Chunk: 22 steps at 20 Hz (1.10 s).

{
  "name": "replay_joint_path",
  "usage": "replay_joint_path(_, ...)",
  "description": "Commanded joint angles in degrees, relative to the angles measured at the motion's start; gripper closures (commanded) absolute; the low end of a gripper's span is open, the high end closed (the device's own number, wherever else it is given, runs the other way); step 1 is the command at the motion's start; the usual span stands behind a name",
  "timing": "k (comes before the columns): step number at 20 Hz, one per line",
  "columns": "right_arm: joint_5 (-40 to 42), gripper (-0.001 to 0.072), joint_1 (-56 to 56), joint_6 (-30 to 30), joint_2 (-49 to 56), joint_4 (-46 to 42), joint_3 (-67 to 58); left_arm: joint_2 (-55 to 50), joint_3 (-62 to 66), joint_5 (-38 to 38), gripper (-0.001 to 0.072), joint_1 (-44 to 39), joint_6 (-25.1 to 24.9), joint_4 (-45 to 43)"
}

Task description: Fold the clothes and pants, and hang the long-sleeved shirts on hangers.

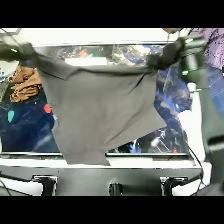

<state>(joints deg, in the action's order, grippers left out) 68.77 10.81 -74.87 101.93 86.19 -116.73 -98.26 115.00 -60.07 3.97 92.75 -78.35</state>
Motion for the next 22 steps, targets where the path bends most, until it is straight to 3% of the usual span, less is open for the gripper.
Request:
replay_joint_path(1, -1.4, 0.0677, 0.0, 1.6, 9.8, 1.0, 0.1, -10.0, 0.1, 2.1, 0.0691, -2.5, 3.6, 2.2)
replay_joint_path(3, -1.6, 0.0661, 0.0, 2.1, 11.9, 1.6, 0.1, -11.8, 0.1, 2.1, 0.0683, -3.7, 5.2, 2.3)
replay_joint_path(4, -1.6, 0.062, 0.0, 2.1, 12.1, 1.6, 0.1, -11.8, 0.1, 1.6, 0.0634, -4.0, 6.2, 2.3)
replay_joint_path(5, -1.4, 0.058, 0.0, 1.4, 11.7, 1.6, 0.1, -11.3, 0.1, 0.5, 0.0505, -4.0, 7.8, 2.3)
replay_joint_path(6, -0.5, 0.0457, -0.4, -0.5, 10.9, 1.6, 0.1, -10.4, 0.1, -1.6, 0.029, -3.6, 8.4, 2.3)
replay_joint_path(7, 0.7, 0.0381, -0.7, -3.1, 9.6, 2.2, 0.1, -9.1, 0.1, -4.2, 0.0202, -2.9, 8.3, 2.3)
replay_joint_path(11, 5.4, 0.0354, -9.9, -13.3, 1.0, 12.9, 0.8, -1.3, -1.4, -18.6, 0.0197, 4.0, 3.3, 2.3)
replay_joint_path(13, 8.7, 0.0355, -17.0, -17.4, -3.7, 18.6, 4.7, 4.3, -8.7, -23.5, 0.0198, 8.2, 2.4, 2.3)
replay_joint_path(16, 12.4, 0.0351, -27.8, -20.5, -9.6, 24.6, 19.2, 16.9, -30.1, -21.1, 0.0197, 13.3, 1.7, 2.3)
replay_joint_path(18, 11.0, 0.0285, -32.9, -22.0, -13.0, 26.0, 30.9, 25.9, -44.5, -17.9, 0.0198, 15.9, 1.8, 2.3)
replay_joint_path(22, 9.0, 0.0235, -36.7, -26.8, -14.9, 30.4, 45.5, 37.4, -62.0, -13.5, 0.0198, 18.1, 1.7, 1.0)
